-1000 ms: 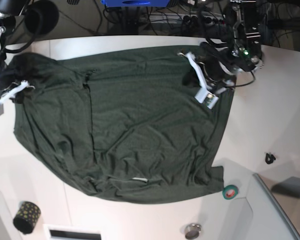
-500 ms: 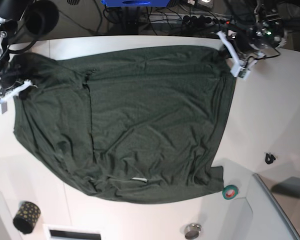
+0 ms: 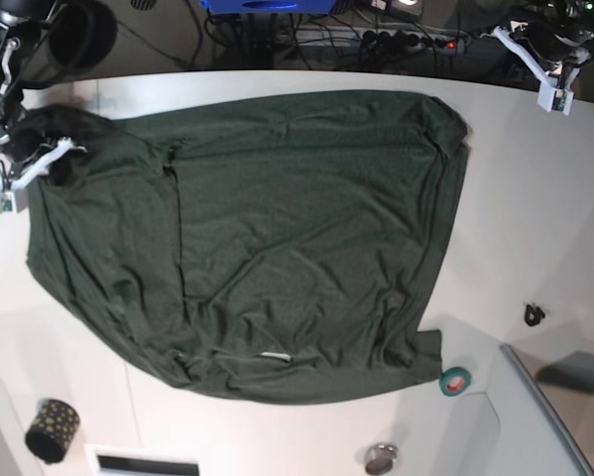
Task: Layout the t-shirt on the table in an organized manner, then fold the t-shirt properly
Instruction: 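Regrasp the shirt edge with the left gripper and pull it outward, then release and regrasp the shirt corner with the left gripper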
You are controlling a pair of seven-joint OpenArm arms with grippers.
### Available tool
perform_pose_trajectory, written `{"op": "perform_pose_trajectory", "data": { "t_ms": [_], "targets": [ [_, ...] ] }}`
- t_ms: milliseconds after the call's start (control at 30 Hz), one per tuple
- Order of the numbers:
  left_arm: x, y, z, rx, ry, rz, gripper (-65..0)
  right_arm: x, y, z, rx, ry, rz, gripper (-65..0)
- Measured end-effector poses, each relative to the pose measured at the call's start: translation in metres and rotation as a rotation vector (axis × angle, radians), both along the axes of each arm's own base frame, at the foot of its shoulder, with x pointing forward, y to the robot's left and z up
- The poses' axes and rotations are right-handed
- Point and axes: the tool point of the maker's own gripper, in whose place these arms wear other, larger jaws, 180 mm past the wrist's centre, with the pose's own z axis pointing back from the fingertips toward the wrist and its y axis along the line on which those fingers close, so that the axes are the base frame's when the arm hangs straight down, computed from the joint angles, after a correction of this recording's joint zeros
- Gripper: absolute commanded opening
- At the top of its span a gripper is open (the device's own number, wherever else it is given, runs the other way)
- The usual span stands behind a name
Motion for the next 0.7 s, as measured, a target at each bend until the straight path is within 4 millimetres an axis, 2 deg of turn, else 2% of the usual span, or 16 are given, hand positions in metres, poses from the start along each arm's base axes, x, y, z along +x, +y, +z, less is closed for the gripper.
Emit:
{"op": "perform_pose_trajectory", "data": {
  "t_ms": [100, 167, 300, 433, 500, 633, 700],
  "targets": [
    [0.052, -0.051, 0.004, -0.119, -0.130, -0.058, -65.0, 0.007, -0.001, 0.005, 0.000, -0.020, -0.002, -64.2],
    [0.078, -0.074, 0.012, -0.172, -0.208, -0.077, -65.0, 0.008, 0.000, 0.005, 0.004, -0.023, 0.000, -64.2],
    [0.101, -0.081, 0.002, -0.185, -0.193, -0.067, -65.0, 0.006, -0.001, 0.003, 0.000, -0.013, 0.001, -64.2],
    [0.131, -0.084, -0.008, -0.190, -0.198, -0.067, -65.0, 0.023, -0.003, -0.007, 0.039, 0.003, -0.013, -64.2],
    [0.121, -0.080, -0.014, -0.160, -0.165, -0.080, -65.0, 0.033, -0.009, -0.008, 0.049, -0.004, -0.032, -64.2],
    [0.064, -0.075, -0.038, -0.136, -0.011, -0.085, -65.0, 0.033, -0.017, -0.023, 0.046, 0.049, -0.039, -64.2],
    [0.058, -0.067, -0.037, -0.115, -0.005, -0.093, -65.0, 0.032, -0.020, -0.032, 0.028, 0.087, -0.034, -64.2]
  ]
}}
